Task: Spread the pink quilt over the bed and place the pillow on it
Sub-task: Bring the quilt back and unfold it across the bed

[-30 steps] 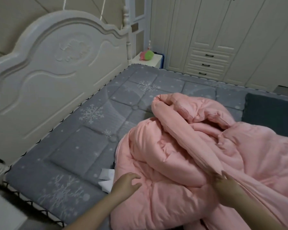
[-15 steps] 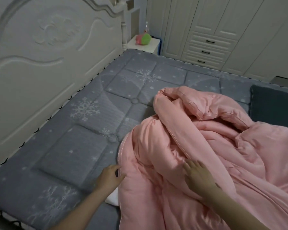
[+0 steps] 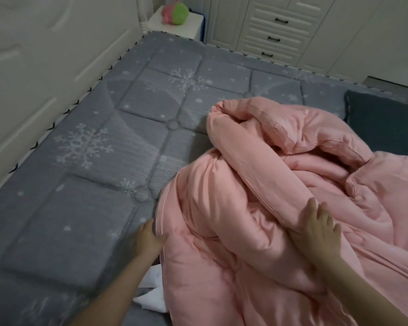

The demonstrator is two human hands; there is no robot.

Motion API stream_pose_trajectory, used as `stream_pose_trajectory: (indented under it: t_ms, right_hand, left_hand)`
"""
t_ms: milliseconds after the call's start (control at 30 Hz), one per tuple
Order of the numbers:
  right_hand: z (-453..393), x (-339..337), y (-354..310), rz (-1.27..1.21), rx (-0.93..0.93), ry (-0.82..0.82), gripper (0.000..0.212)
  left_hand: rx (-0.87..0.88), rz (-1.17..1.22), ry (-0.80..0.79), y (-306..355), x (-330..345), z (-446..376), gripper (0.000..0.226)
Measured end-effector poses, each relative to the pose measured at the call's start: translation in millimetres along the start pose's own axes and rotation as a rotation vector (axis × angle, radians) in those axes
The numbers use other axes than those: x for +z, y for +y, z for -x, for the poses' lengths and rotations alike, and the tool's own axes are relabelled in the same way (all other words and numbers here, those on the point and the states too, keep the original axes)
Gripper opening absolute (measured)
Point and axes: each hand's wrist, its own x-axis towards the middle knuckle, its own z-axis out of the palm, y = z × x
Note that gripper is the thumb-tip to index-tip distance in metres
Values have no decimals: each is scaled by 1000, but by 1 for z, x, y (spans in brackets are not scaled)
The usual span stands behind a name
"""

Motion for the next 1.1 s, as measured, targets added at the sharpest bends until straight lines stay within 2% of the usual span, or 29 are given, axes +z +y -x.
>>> stream_pose_trajectory:
  t_ms: [67, 167, 233, 300, 367, 433, 533, 667, 867, 1100]
  right_hand:
    - [-4, 14, 5, 13, 13, -13, 91]
    - [-4, 35, 9, 80, -61, -52, 89]
    - [-1, 45, 7, 100, -74, -98, 90]
    - [3, 52, 3, 107, -95, -134, 88]
    - [8, 55, -1, 118, -100, -190, 81]
    - [10, 53, -4, 104, -105, -217, 75]
    - [11, 40, -3, 94, -115, -249, 65]
    - [13, 9, 3, 16, -140, -219, 53]
    - [34, -36, 24, -20, -112, -187, 47]
    - [82, -58, 66, -136, -73, -252, 54]
  left_hand:
    - [-43, 52, 8, -2, 8, -17, 77]
    - [-125, 200, -5, -5, 25, -39, 88]
    - [-186, 212, -14, -9, 37, -50, 97]
    - [-250, 178, -45, -15, 47, -56, 90]
    - [-267, 137, -58, -15, 54, -56, 64]
    - [-243, 90, -56, -10, 54, -51, 41]
    - [-186, 34, -25, 0, 42, -40, 29]
    - [-107, 21, 41, 11, 10, -19, 26]
    - [80, -32, 191, 48, -59, 14, 28]
    - [297, -221, 245, 83, -117, 75, 30]
